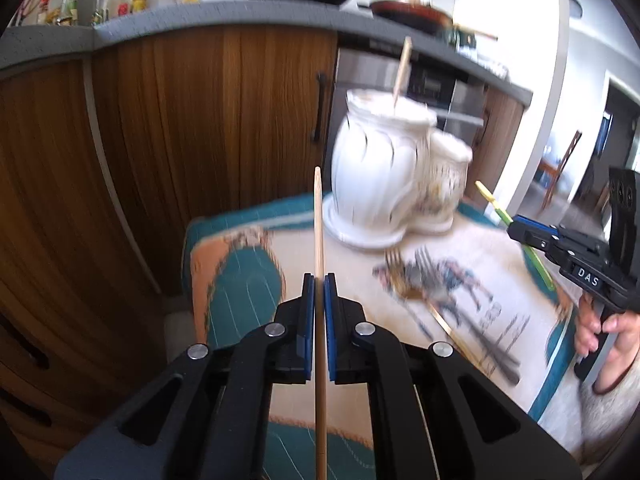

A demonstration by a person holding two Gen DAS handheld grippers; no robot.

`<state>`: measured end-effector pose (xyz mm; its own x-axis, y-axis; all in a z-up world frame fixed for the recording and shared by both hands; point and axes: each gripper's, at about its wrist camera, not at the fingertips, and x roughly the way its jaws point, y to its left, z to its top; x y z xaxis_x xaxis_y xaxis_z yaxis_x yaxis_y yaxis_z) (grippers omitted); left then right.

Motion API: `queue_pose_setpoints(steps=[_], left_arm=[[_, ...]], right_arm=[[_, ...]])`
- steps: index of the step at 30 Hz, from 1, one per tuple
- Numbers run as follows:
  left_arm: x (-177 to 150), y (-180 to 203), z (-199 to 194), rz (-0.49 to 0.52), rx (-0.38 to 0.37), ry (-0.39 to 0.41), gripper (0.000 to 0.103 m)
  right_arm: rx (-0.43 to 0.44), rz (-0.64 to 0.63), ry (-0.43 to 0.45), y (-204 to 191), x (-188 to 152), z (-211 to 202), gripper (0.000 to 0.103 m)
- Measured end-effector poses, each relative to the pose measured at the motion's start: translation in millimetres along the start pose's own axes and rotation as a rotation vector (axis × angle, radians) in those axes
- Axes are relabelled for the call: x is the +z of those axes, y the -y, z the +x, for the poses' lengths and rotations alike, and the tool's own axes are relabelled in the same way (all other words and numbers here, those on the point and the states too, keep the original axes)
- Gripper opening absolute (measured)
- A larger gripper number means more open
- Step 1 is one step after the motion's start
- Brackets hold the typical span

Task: Organize utensils
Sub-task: 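Lift the chopstick with the left tool while the right tool lifts the yellow spoon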

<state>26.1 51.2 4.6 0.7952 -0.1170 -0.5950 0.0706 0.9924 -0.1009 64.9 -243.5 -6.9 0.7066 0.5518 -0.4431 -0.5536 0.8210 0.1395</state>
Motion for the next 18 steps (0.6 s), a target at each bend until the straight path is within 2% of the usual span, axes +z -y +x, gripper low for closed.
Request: queue_pose_setpoints(steps=[6,12,18], left_arm=[[33,1,-9,0.002,-0.028,0.126,0.005],[72,4,0,-0.007,-0.069,0.235,0.005],[106,-4,13,-0.068,-0.129,0.343,0.005]], right_arm=[[-0.028,0.043,0.135,7,39,-7,0.011],[-0.049,0.035,0.230,10,80,1,0.011],[-0.001,0.082,0.323,26,111,21,0.011]])
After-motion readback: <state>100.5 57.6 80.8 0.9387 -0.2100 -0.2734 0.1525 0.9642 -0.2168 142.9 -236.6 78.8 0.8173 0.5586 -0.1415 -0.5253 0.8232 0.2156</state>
